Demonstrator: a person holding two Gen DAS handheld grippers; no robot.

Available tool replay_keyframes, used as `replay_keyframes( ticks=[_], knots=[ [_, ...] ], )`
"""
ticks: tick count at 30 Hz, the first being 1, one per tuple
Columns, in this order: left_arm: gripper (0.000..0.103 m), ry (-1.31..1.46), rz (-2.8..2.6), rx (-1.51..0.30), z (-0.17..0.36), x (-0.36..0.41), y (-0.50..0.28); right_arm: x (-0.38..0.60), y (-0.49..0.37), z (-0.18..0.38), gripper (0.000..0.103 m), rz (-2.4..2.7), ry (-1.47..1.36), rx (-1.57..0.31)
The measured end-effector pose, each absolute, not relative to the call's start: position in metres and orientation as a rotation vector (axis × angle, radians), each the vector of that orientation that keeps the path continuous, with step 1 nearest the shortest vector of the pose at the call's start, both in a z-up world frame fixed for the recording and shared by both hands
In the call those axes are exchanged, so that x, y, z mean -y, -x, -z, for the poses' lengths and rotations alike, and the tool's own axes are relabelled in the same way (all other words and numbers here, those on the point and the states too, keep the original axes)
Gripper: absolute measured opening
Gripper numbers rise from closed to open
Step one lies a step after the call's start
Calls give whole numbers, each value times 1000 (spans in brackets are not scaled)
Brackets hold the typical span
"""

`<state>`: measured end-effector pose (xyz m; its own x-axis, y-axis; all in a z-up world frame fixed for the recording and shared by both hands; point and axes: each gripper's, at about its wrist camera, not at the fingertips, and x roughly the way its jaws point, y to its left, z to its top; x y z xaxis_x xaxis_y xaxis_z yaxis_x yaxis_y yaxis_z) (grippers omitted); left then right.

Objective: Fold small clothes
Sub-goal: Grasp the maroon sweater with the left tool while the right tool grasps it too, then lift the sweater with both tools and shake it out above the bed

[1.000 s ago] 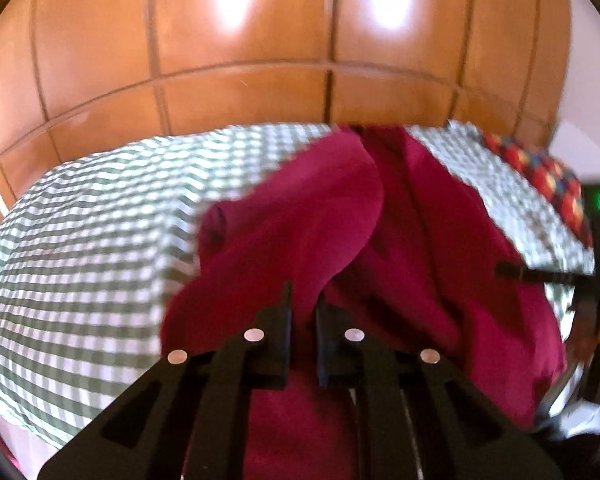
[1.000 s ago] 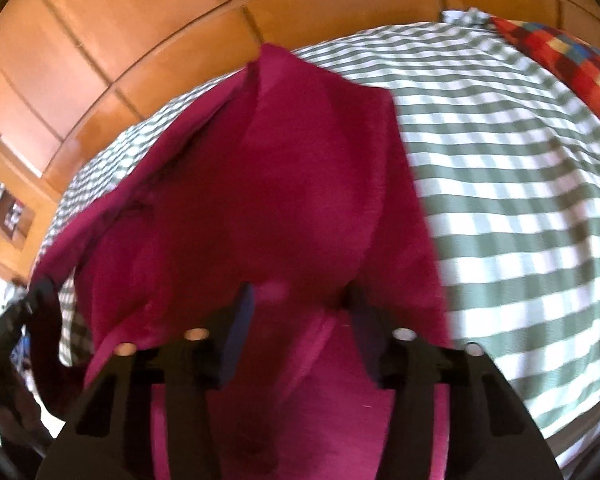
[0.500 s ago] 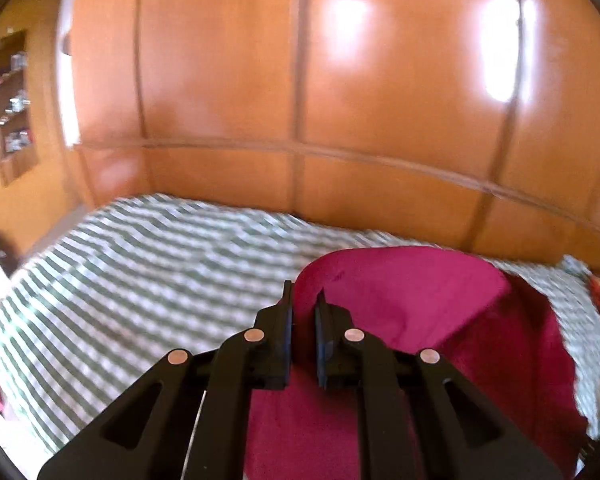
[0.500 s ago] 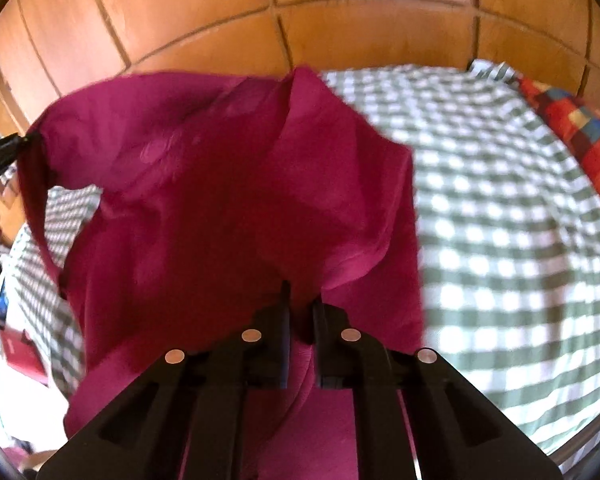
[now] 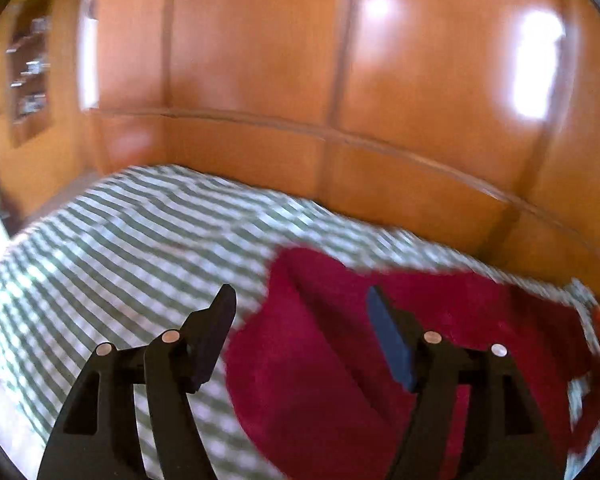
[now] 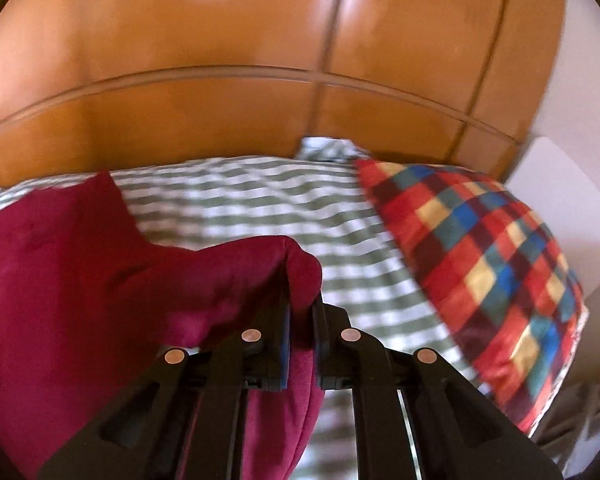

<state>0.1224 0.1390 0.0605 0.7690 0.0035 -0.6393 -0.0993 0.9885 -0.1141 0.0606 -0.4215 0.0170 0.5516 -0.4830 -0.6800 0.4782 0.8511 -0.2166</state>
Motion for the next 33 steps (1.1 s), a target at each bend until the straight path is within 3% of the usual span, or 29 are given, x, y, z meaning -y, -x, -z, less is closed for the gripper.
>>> replay_keyframes(
  ticks=[1,2,3,5,10,16,17,18,20,21,24,28,33],
  knots=[
    [68,143,20,-720,-50,-132,-104,431,-67,-15,13,587,-7,-817],
    [67,147,62,-742,-44,-125,-92,441,-73,-11,29,606,-21,-833],
    [67,151,101,-763,-37,-121,-81,444,-74,-10,53,626,-27,-836],
    [67,158,173,-828,-14,-109,-53,446,-66,-14,73,628,-66,-793],
    [59,269,255,-951,26,-96,-16,413,-35,-13,73,489,-104,-795],
    [53,376,300,-966,41,-79,-10,343,37,22,73,36,-218,-1021],
    [48,372,301,-964,42,-75,-12,332,51,31,70,-14,-235,-1070],
    [44,368,301,-966,43,-71,-15,323,62,40,59,-40,-242,-1115],
    [23,342,288,-972,42,-63,-20,311,76,53,48,-60,-245,-1174],
    [17,316,277,-969,41,-63,-22,304,81,57,36,-64,-229,-1183],
    [10,270,282,-951,29,-61,-26,285,84,59,12,-118,-199,-1190],
    [8,281,336,-882,-19,-75,-23,269,76,34,9,-153,-132,-1130],
    [2,312,408,-845,-75,-98,-24,293,77,-52,9,-222,-209,-902]
  ],
)
